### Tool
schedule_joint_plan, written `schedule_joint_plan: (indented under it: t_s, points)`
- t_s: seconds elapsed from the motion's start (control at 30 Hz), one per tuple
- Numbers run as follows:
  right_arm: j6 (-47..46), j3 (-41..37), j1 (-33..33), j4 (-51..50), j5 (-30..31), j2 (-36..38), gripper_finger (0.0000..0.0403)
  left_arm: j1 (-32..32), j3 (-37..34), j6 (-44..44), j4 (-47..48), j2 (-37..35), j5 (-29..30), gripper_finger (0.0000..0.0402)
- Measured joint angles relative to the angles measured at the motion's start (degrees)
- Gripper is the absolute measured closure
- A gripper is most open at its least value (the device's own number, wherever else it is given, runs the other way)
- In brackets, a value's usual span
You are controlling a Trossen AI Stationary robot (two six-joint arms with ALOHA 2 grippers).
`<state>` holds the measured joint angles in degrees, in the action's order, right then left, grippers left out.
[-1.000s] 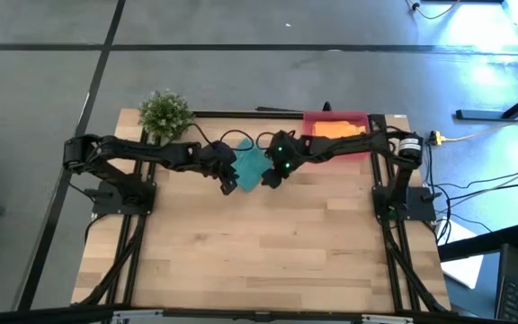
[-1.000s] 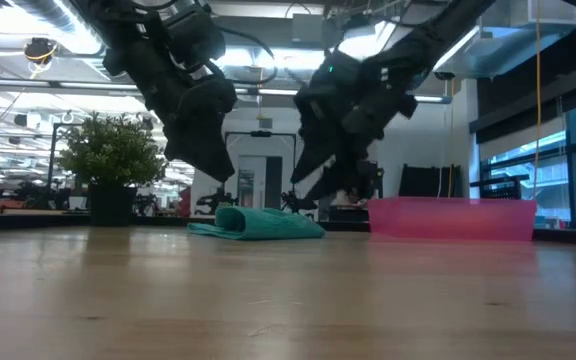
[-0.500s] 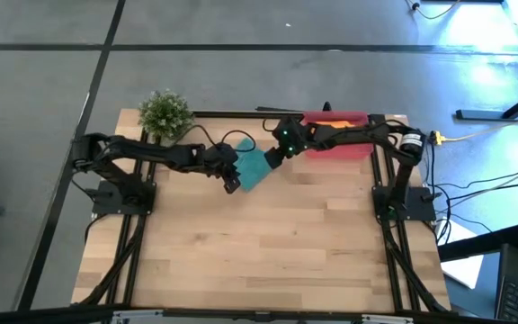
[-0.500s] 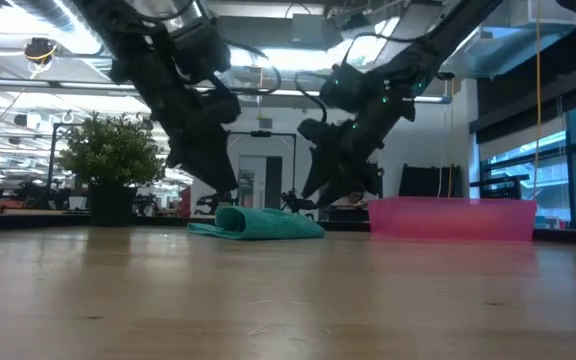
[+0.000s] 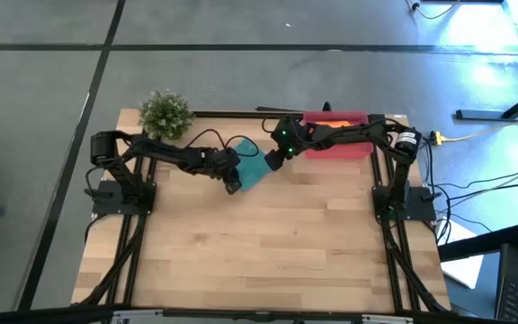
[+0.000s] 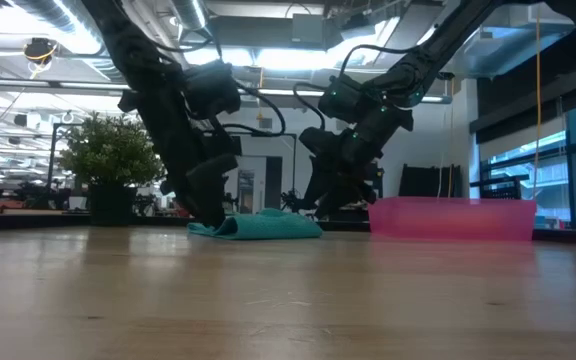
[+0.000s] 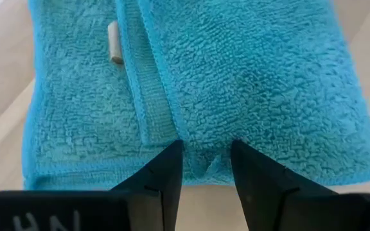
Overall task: Roll microfiber towels into tight, uniform cylinder then place into a basket
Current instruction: Fold the blue microfiber towel
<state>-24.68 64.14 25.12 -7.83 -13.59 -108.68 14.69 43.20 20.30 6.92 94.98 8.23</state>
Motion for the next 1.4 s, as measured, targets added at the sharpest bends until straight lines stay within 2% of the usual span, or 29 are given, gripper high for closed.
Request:
schedule_joint_plan:
  t_s: [0.2,0.4,0.5,0.63,0.83,0.93,1.17,1.4]
  points:
    - [5.5,0.0,0.0,0.7,-1.3,-1.2,0.0222,1.7,0.0,-6.0,2.2,0.0,-0.9,0.0276]
    - [5.8,0.0,-0.6,0.6,-4.2,-1.5,0.0222,1.9,0.2,-18.0,4.3,-0.2,-10.8,0.0276]
    - [5.7,0.0,-0.9,0.8,-5.9,-1.5,0.0222,1.0,0.3,-22.6,6.5,-0.3,-13.6,0.0276]
    - [6.0,0.0,-1.6,0.6,-11.0,-1.5,0.0222,-0.8,0.3,-26.5,10.2,-0.3,-17.2,0.0276]
    - [10.9,0.0,-3.3,-2.1,-14.5,-0.3,0.0222,-2.9,0.3,-26.4,12.3,-0.7,-18.5,0.0276]
    - [12.0,0.0,-3.8,-3.4,-14.5,1.3,0.0222,-2.9,1.1,-23.3,13.3,-2.3,-16.9,0.0276]
    - [17.6,0.0,-5.4,-11.2,-10.3,7.3,0.0222,-3.8,3.5,-19.2,16.9,-9.2,-12.7,0.0276]
    - [22.8,0.0,-7.8,-14.5,-6.8,15.1,0.0222,-8.6,3.9,-13.4,18.0,-18.8,-10.4,0.0276]
